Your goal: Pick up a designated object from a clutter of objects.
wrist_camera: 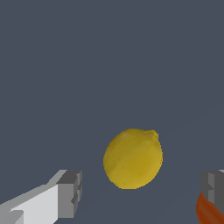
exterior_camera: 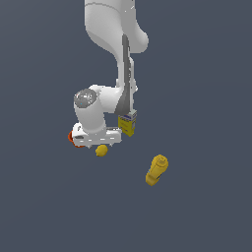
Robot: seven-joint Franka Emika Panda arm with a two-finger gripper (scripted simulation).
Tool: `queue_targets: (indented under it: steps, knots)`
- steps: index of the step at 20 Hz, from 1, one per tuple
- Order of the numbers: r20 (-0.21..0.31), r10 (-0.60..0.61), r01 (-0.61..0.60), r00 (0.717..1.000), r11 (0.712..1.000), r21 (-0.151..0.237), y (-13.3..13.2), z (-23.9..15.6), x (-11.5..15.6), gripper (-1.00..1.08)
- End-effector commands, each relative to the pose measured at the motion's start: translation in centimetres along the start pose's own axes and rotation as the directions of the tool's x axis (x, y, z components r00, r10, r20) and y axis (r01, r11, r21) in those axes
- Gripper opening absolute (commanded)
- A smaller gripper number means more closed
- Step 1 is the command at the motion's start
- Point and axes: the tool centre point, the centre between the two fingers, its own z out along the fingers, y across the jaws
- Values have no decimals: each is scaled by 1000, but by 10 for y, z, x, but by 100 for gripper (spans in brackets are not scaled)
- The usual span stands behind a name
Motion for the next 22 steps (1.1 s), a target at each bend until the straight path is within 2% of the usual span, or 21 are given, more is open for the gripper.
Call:
queue_targets:
  steps: [1,8,14,15,22]
  knots:
    - [1,0,0,1000,1000,0,0,6,0,100]
    - [0,0,0,1000,1000,0,0,39,-1,100]
    - [0,-1,1,1000,1000,0,0,49,-1,100]
    - [0,-1,1,1000,1000,0,0,49,-1,-100]
    - [0,-1,1,1000,1000,0,0,49,-1,-100]
